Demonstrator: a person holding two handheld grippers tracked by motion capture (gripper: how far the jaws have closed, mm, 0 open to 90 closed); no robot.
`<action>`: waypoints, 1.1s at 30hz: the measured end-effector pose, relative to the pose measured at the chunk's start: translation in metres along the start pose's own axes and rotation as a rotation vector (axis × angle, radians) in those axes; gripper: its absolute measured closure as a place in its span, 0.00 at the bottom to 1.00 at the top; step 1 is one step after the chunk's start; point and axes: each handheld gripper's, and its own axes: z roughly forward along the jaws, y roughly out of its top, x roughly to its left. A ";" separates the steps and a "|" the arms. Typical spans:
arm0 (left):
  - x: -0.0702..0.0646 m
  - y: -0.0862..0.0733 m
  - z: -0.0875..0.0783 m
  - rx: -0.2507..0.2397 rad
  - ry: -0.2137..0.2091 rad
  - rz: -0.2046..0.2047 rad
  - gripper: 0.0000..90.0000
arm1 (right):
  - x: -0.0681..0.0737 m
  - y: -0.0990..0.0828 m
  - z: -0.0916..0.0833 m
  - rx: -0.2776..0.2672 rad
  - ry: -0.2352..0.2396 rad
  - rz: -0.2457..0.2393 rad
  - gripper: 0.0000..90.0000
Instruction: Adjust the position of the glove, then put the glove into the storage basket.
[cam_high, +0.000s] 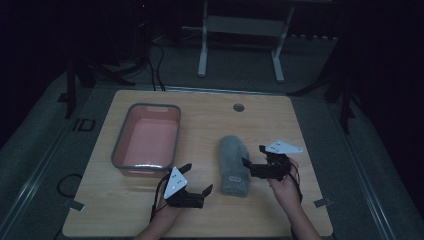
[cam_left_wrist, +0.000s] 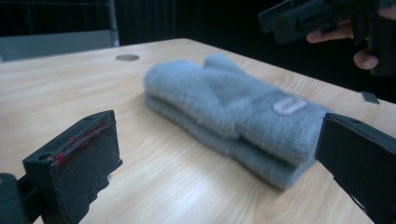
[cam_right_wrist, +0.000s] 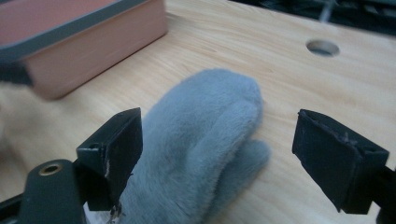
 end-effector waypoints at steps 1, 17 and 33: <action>0.000 0.003 0.003 -0.008 -0.012 -0.011 0.00 | -0.002 0.000 0.000 0.011 -0.001 -0.016 0.16; 0.007 0.039 0.050 0.141 -0.086 -0.037 0.00 | -0.013 -0.011 0.012 0.016 0.115 0.076 0.13; 0.007 0.038 0.090 0.311 -0.090 -0.145 0.17 | -0.008 -0.027 0.028 0.117 0.089 0.182 0.46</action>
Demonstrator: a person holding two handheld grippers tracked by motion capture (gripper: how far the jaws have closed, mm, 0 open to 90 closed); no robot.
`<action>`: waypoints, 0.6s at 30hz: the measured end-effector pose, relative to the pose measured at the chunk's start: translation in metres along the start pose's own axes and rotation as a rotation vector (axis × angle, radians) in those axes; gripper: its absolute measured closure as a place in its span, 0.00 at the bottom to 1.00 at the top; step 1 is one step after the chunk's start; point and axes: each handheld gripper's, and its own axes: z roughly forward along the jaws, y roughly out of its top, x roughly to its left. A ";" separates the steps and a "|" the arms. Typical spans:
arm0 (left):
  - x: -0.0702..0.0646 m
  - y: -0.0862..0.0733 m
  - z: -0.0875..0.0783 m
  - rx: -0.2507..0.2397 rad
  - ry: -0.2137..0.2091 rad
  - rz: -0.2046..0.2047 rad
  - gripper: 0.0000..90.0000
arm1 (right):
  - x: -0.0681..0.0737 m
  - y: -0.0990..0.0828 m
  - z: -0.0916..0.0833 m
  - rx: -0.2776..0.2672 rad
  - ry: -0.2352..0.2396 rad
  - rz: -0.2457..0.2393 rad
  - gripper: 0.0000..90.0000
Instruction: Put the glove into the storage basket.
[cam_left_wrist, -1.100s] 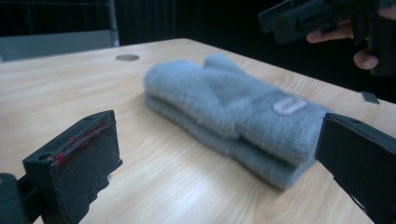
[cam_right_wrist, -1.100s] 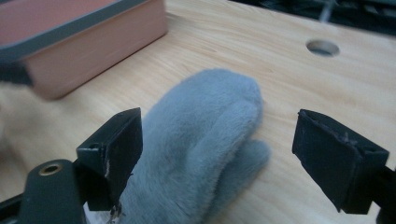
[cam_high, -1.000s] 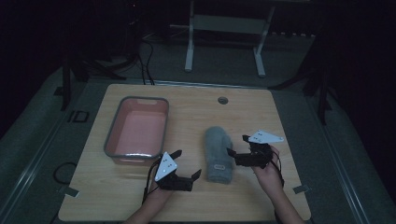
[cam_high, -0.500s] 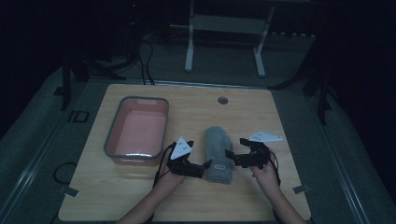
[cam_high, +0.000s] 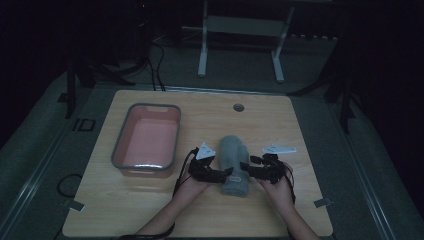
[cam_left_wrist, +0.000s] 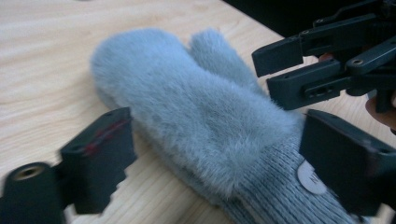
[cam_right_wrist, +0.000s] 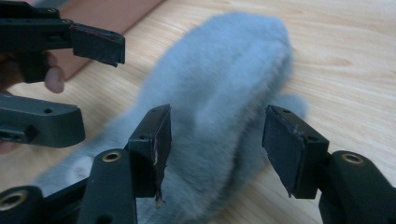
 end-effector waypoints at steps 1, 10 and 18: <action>0.001 0.000 0.004 0.020 0.001 -0.014 0.17 | -0.002 -0.002 0.003 0.014 -0.001 0.004 0.46; 0.009 -0.005 0.014 0.084 0.023 -0.080 0.23 | -0.018 -0.012 0.020 0.095 -0.008 0.049 0.42; 0.020 -0.007 0.024 0.147 0.006 -0.098 0.22 | -0.019 -0.014 0.026 0.114 0.011 0.043 0.47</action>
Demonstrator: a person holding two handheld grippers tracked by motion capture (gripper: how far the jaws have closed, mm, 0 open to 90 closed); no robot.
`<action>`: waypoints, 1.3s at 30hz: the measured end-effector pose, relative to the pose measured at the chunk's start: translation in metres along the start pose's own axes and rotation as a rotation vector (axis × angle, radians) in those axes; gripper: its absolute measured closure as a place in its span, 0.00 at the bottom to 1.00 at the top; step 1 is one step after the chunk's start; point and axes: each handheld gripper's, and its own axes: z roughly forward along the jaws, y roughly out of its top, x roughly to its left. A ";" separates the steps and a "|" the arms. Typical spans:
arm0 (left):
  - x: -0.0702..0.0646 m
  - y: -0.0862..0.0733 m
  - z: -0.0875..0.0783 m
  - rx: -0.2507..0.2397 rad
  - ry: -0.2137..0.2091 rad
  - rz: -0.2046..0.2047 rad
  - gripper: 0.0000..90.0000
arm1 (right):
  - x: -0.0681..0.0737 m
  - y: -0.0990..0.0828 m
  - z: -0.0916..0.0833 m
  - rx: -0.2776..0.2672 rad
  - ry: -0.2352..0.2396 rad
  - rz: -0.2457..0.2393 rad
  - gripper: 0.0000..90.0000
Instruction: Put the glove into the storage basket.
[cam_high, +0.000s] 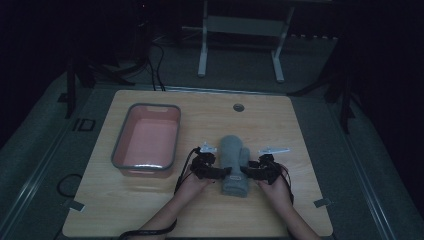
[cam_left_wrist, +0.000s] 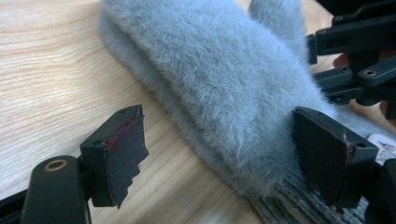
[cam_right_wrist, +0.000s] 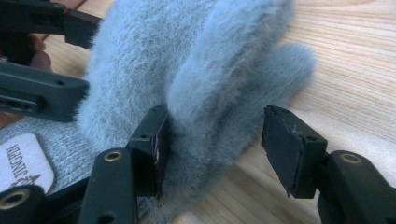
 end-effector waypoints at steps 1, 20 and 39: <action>0.000 0.000 0.000 0.000 0.000 0.000 0.21 | -0.001 0.000 0.001 0.007 0.004 0.000 0.47; 0.010 0.012 0.022 0.067 -0.202 0.013 0.72 | -0.007 0.003 0.005 0.043 0.104 0.014 0.80; -0.006 0.035 -0.014 0.005 -0.239 0.118 0.85 | 0.007 0.015 -0.024 -0.031 0.153 0.001 0.90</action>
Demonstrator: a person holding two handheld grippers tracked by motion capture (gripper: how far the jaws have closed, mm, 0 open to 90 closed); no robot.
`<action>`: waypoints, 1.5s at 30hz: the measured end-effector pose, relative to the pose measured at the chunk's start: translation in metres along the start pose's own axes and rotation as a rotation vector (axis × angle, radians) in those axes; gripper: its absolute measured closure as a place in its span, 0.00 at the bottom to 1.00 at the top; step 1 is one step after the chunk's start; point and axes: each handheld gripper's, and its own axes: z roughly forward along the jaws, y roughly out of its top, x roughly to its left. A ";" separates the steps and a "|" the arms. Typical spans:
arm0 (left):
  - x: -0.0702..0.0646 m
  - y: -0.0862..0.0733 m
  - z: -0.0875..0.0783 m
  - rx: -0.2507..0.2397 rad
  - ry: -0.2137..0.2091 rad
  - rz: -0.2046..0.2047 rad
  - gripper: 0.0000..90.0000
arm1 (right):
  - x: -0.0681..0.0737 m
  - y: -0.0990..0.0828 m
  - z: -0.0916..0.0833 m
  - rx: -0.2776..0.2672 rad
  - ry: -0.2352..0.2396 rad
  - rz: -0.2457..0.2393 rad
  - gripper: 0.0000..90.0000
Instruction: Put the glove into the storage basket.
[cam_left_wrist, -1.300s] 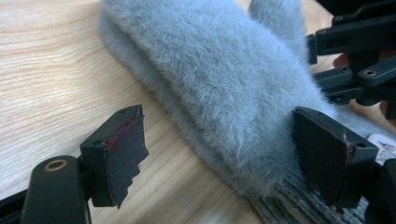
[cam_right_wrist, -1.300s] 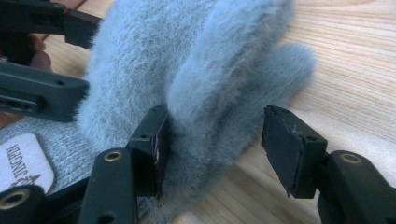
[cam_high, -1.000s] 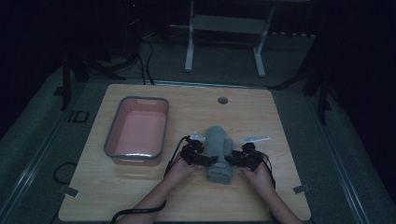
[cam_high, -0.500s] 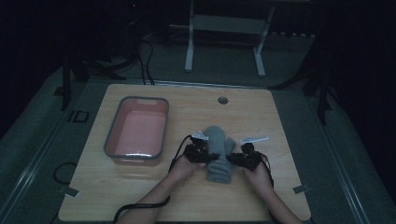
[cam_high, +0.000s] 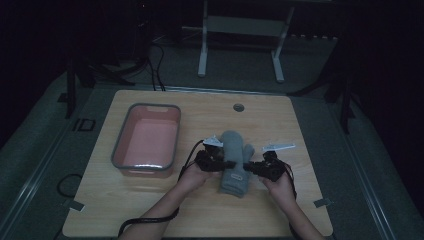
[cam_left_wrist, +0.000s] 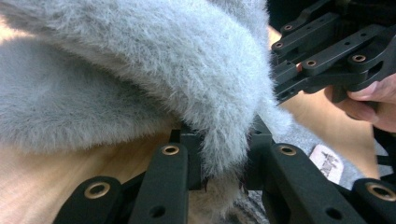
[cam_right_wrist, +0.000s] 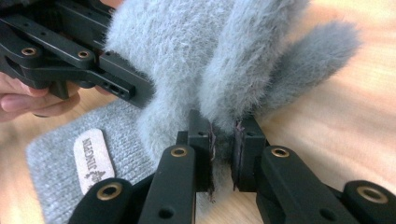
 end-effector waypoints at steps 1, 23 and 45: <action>0.000 0.000 0.000 0.000 0.000 0.000 0.85 | 0.000 0.000 0.000 0.000 0.000 0.000 0.90; 0.005 0.045 -0.084 -0.099 0.010 0.060 0.85 | 0.049 0.073 -0.019 -0.140 0.049 -0.064 0.90; 0.042 0.034 -0.192 -0.107 0.155 0.056 0.85 | 0.115 0.141 0.051 -0.125 0.138 -0.132 0.90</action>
